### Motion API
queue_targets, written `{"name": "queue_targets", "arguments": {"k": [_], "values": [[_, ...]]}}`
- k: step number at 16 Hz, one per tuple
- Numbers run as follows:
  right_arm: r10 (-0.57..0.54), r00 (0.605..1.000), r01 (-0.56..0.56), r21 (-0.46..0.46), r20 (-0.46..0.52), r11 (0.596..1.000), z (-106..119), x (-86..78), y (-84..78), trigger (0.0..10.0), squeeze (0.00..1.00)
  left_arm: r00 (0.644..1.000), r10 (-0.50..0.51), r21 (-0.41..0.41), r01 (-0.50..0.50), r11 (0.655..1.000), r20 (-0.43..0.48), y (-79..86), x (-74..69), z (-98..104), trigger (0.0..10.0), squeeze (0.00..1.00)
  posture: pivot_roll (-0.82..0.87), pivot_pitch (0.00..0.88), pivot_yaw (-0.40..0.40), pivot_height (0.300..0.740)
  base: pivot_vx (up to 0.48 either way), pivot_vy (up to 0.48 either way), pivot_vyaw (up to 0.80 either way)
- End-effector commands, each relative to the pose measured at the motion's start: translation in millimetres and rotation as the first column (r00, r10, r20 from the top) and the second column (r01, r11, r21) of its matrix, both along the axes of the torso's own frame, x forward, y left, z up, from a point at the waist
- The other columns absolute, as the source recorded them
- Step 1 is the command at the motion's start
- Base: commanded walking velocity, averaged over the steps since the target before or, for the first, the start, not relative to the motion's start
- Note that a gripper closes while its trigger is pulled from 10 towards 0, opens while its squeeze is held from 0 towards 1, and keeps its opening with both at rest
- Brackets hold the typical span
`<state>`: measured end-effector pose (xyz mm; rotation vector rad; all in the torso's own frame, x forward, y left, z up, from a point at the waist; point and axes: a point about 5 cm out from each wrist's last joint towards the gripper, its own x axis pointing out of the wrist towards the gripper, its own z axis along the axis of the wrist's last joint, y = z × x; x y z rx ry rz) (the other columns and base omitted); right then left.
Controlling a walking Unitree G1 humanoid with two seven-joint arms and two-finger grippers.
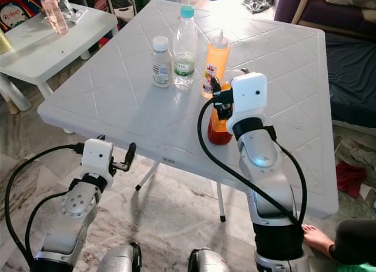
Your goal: Restocking fridge
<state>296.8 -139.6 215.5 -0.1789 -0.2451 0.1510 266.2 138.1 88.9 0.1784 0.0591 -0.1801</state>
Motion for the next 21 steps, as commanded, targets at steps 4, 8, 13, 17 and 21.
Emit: {"name": "queue_targets", "arguments": {"k": [4, 8, 13, 17, 21], "values": [[-0.002, 1.0, 0.002, -0.013, -0.002, 1.0, -2, -3.8, 0.8, 10.0, 0.04, 1.0, -0.008, 0.01, 0.008, 1.0, -0.002, -2.1, 1.4, -1, 10.0, 0.0, 0.09, 0.133, -0.01, 0.74, 0.0, 0.0, 0.0], [0.002, 0.999, -0.002, -0.006, 0.033, 1.0, 8, -4.2, 4.6, 10.0, 0.0, 1.0, -0.009, 0.01, 0.009, 1.0, -0.003, -2.2, 1.3, -1, 10.0, 0.0, 0.09, 0.133, -0.011, 0.74, 0.0, 0.0, 0.0], [0.014, 0.997, -0.013, -0.007, 0.073, 1.0, 16, -14.2, 11.1, 10.0, 0.0, 1.0, -0.016, 0.008, 0.016, 1.0, -0.006, -3.1, 0.8, -2, 10.0, 0.0, 0.08, 0.138, -0.008, 0.74, 0.0, 0.0, 0.0], [0.002, 0.999, -0.002, -0.002, 0.052, 1.0, 13, -15.5, 9.8, 10.0, 0.0, 1.0, -0.025, 0.009, 0.026, 1.0, -0.012, -5.2, 0.7, -3, 10.0, 0.0, 0.08, 0.141, -0.007, 0.74, 0.0, 0.0, 0.0], [-0.05, 0.999, 0.05, 0.005, 0.009, 0.999, 6, -11.8, 1.2, 10.0, 0.0, 1.0, -0.026, 0.008, 0.026, 1.0, -0.017, -4.9, -0.9, -5, 10.0, 0.0, 0.08, 0.145, -0.007, 0.74, 0.0, 0.0, 0.0]]}}
